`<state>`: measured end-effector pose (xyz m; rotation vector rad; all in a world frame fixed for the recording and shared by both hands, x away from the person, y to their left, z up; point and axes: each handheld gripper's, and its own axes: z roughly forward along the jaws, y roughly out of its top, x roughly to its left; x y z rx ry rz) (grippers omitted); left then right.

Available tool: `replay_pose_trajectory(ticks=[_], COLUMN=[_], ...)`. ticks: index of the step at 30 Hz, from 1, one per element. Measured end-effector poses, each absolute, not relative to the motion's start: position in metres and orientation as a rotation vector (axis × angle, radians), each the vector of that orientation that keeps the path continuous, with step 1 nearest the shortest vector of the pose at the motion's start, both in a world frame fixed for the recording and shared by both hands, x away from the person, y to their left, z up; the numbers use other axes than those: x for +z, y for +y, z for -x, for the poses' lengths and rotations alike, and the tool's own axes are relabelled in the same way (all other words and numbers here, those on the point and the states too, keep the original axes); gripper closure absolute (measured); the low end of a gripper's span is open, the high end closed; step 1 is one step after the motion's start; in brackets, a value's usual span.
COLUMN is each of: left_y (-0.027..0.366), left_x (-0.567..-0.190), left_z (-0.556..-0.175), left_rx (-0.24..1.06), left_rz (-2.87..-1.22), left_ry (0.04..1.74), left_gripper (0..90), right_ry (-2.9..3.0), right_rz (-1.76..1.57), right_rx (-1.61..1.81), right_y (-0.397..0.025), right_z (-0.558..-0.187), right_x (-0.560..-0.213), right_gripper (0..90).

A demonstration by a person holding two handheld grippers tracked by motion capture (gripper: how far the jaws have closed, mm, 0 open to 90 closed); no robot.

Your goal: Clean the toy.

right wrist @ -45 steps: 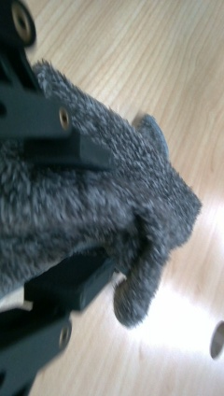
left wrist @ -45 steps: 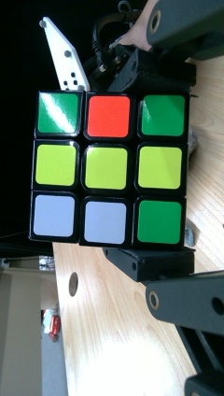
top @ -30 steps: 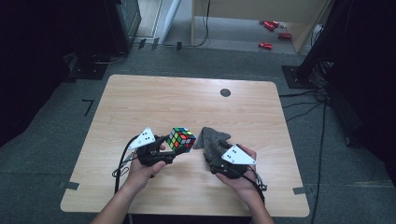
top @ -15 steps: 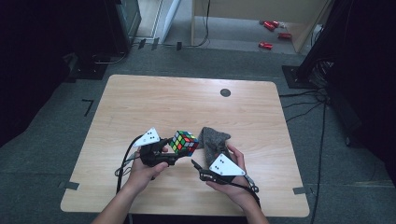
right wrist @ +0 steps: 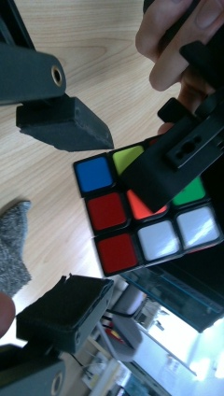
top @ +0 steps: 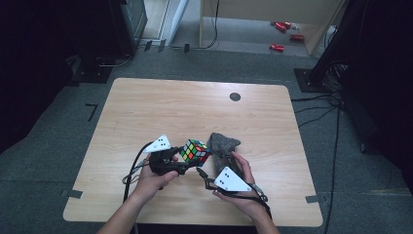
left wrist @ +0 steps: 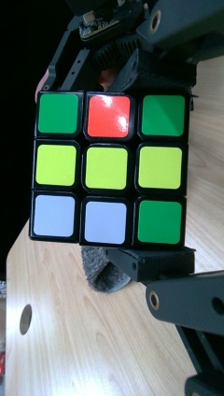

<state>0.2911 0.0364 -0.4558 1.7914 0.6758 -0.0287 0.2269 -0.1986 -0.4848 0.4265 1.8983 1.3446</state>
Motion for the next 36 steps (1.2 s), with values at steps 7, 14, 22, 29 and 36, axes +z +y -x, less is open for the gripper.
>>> replay_pose_trajectory(ticks=[7,14,22,29,36], left_y=[0.032,0.032,0.032,0.039,0.056], left_x=[-0.457,-0.459,-0.46,-0.456,-0.45], left_z=[-0.291,-0.294,-0.295,-0.296,-0.298], left_rx=[-0.082,-0.173,-0.16,-0.128,0.001], left_rz=[-1.81,-1.821,-1.824,-1.775,-1.694], left_ry=[0.671,0.675,0.645,0.625,0.582], left_gripper=[34.9,34.8,34.3,29.3,30.3], right_ry=[1.884,1.875,1.874,1.906,1.905], right_rz=[-0.373,-0.343,-0.293,-0.335,-0.493], right_rx=[1.317,1.289,1.235,1.274,1.316], right_y=[-0.196,-0.193,-0.191,-0.197,-0.213], right_z=[-0.226,-0.225,-0.221,-0.224,-0.232], right_x=[-0.487,-0.489,-0.489,-0.488,-0.486], right_gripper=[28.7,29.2,33.7,34.0,34.0])
